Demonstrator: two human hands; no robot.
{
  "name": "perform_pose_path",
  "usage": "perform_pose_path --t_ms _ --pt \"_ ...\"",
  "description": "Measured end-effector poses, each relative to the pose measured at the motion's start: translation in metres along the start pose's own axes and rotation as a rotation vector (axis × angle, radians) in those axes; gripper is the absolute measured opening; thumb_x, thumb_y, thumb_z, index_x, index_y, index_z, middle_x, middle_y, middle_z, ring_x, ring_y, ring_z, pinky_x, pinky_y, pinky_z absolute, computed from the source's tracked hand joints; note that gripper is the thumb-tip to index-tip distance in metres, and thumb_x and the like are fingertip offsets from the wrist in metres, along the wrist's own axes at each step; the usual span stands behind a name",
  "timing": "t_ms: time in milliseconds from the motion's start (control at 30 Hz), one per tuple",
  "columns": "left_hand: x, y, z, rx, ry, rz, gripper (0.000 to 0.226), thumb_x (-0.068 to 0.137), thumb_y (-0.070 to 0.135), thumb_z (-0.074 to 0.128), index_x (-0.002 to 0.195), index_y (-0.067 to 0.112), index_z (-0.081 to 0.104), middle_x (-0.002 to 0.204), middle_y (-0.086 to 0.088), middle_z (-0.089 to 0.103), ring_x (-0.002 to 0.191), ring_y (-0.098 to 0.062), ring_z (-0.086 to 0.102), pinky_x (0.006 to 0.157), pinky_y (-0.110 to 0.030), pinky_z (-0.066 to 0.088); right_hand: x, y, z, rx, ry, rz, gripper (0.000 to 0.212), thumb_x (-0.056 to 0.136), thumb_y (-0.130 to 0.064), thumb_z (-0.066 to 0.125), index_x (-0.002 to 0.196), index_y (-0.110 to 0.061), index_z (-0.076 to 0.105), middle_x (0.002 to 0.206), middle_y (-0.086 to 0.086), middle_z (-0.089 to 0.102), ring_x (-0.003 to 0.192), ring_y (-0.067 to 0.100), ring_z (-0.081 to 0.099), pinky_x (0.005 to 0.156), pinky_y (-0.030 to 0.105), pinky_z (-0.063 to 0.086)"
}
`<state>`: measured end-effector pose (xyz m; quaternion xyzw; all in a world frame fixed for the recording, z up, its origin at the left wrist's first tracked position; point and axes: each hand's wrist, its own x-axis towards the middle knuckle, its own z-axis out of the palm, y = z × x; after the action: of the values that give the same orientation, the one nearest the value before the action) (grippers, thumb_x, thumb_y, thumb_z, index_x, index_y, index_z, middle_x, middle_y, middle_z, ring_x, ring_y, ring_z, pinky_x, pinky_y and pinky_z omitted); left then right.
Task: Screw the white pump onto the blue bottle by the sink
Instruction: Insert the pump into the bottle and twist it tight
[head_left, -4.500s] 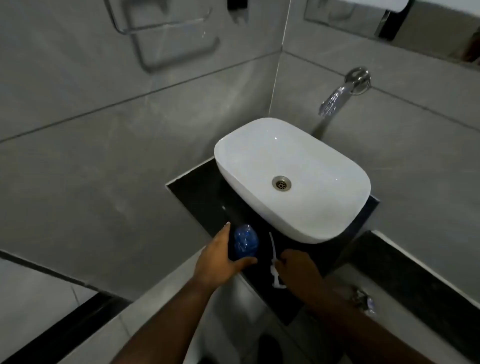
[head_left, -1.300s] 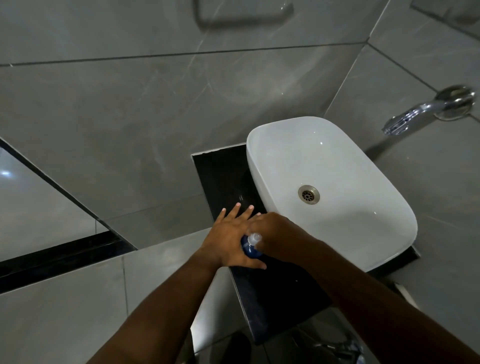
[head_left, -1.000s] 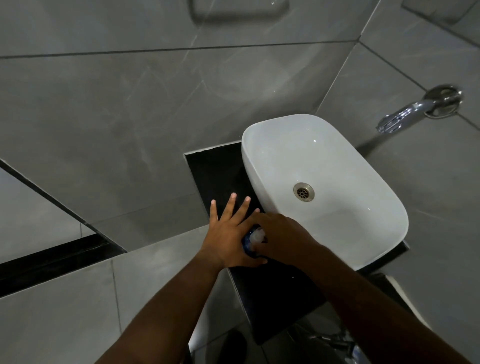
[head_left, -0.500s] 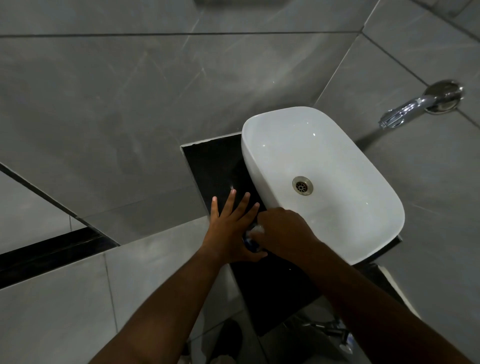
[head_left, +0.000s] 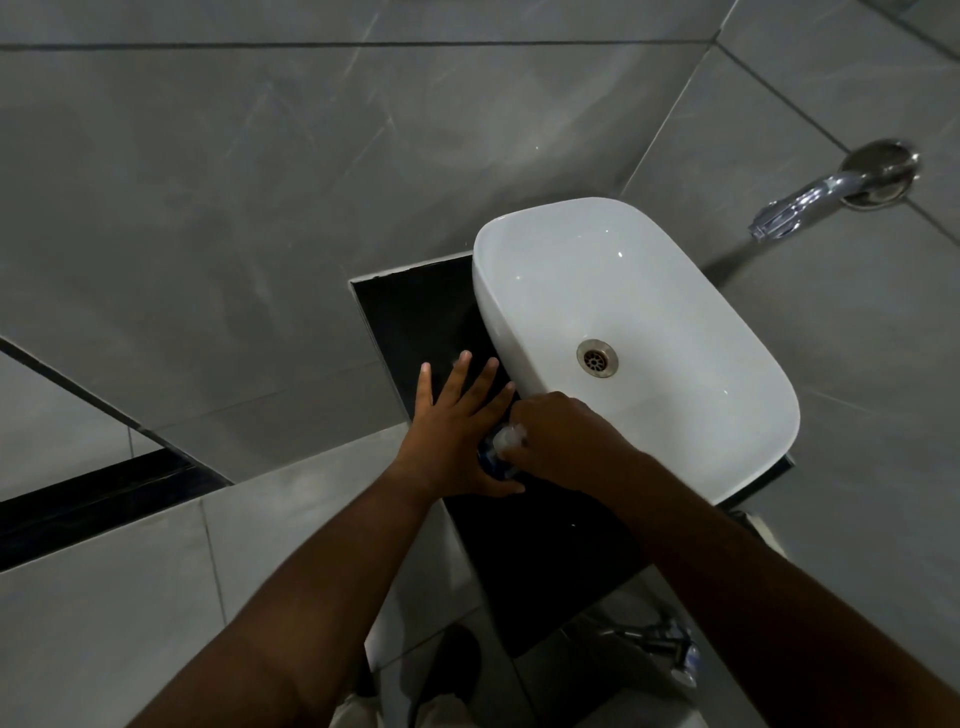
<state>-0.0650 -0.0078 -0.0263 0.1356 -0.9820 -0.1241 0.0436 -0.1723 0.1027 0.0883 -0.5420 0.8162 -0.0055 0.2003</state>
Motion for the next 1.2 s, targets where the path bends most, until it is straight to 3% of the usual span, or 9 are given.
perform_pose_path --t_ms 200,300,400,567,667,800,900,1000,1200 --pt "0.000 0.001 -0.001 -0.046 0.006 -0.042 0.125 0.055 0.096 0.050 0.156 0.031 0.015 0.166 -0.001 -0.003 0.150 -0.031 -0.018 0.111 -0.072 -0.012 -0.004 0.003 -0.011 0.187 -0.010 -0.057 0.040 0.077 -0.030 0.071 0.114 -0.020 0.058 0.100 0.000 0.063 0.084 0.015 0.061 0.068 0.028 0.050" --pt "0.001 0.001 0.001 -0.108 0.013 -0.018 0.128 0.055 0.094 0.055 0.156 0.027 0.015 0.166 -0.003 -0.002 0.150 -0.029 -0.019 0.117 -0.060 -0.011 -0.004 0.002 -0.007 0.113 0.012 -0.057 0.020 0.082 -0.024 0.063 0.100 -0.014 0.066 0.096 0.005 0.068 0.080 0.020 0.064 0.067 0.034 0.055" --pt "0.001 -0.001 0.004 -0.197 0.012 -0.005 0.128 0.058 0.091 0.059 0.157 0.024 0.012 0.166 -0.003 -0.003 0.151 -0.025 -0.016 0.121 -0.050 -0.006 0.001 0.004 -0.002 0.062 0.014 0.004 0.017 0.081 -0.032 0.063 0.078 -0.016 0.061 0.075 -0.001 0.060 0.067 0.017 0.058 0.049 0.021 0.036" --pt "0.001 0.000 0.005 -0.224 0.025 -0.018 0.127 0.058 0.089 0.061 0.157 0.025 0.013 0.166 -0.003 -0.002 0.151 -0.023 -0.015 0.122 -0.046 -0.007 -0.002 0.003 -0.002 0.183 0.039 -0.027 0.033 0.076 -0.031 0.070 0.106 -0.022 0.061 0.089 -0.006 0.062 0.076 0.011 0.060 0.059 0.017 0.041" --pt "0.001 0.000 0.005 -0.195 0.011 -0.028 0.128 0.058 0.091 0.057 0.157 0.025 0.009 0.166 -0.003 -0.005 0.151 -0.023 -0.017 0.120 -0.043 -0.011 -0.001 -0.001 -0.001 0.095 0.038 -0.031 0.024 0.083 -0.031 0.065 0.100 -0.014 0.066 0.093 0.004 0.068 0.083 0.019 0.066 0.058 0.018 0.039" --pt "0.002 0.001 0.007 -0.160 -0.004 -0.032 0.129 0.058 0.093 0.054 0.157 0.025 0.006 0.166 -0.003 -0.005 0.150 -0.025 -0.018 0.120 -0.045 -0.010 -0.002 -0.007 -0.002 0.047 0.088 0.088 0.042 0.082 -0.051 0.063 0.100 -0.013 0.063 0.092 0.004 0.067 0.078 0.017 0.060 0.066 0.027 0.042" --pt "0.003 0.001 0.007 -0.225 0.011 -0.031 0.126 0.058 0.091 0.058 0.157 0.027 0.011 0.166 -0.003 0.000 0.151 -0.026 -0.013 0.122 -0.048 -0.004 -0.002 -0.010 -0.007 0.182 -0.005 0.027 0.041 0.082 -0.033 0.069 0.118 -0.015 0.057 0.109 0.005 0.066 0.087 0.015 0.060 0.068 0.023 0.046" --pt "0.002 0.001 0.008 -0.252 -0.003 -0.034 0.128 0.059 0.090 0.058 0.157 0.026 0.008 0.166 -0.002 -0.003 0.151 -0.025 -0.015 0.121 -0.047 -0.005 0.001 -0.010 -0.007 0.098 -0.045 0.020 0.025 0.088 -0.023 0.062 0.107 -0.008 0.063 0.106 0.011 0.068 0.081 0.017 0.061 0.058 0.016 0.038" --pt "0.002 0.000 0.011 -0.262 -0.003 -0.027 0.126 0.059 0.090 0.053 0.156 0.024 0.006 0.166 -0.004 0.000 0.152 -0.025 -0.011 0.123 -0.049 0.002 -0.001 -0.009 0.003 0.174 0.002 0.104 0.043 0.077 -0.043 0.070 0.110 -0.017 0.058 0.103 0.003 0.066 0.088 0.019 0.063 0.076 0.031 0.054"
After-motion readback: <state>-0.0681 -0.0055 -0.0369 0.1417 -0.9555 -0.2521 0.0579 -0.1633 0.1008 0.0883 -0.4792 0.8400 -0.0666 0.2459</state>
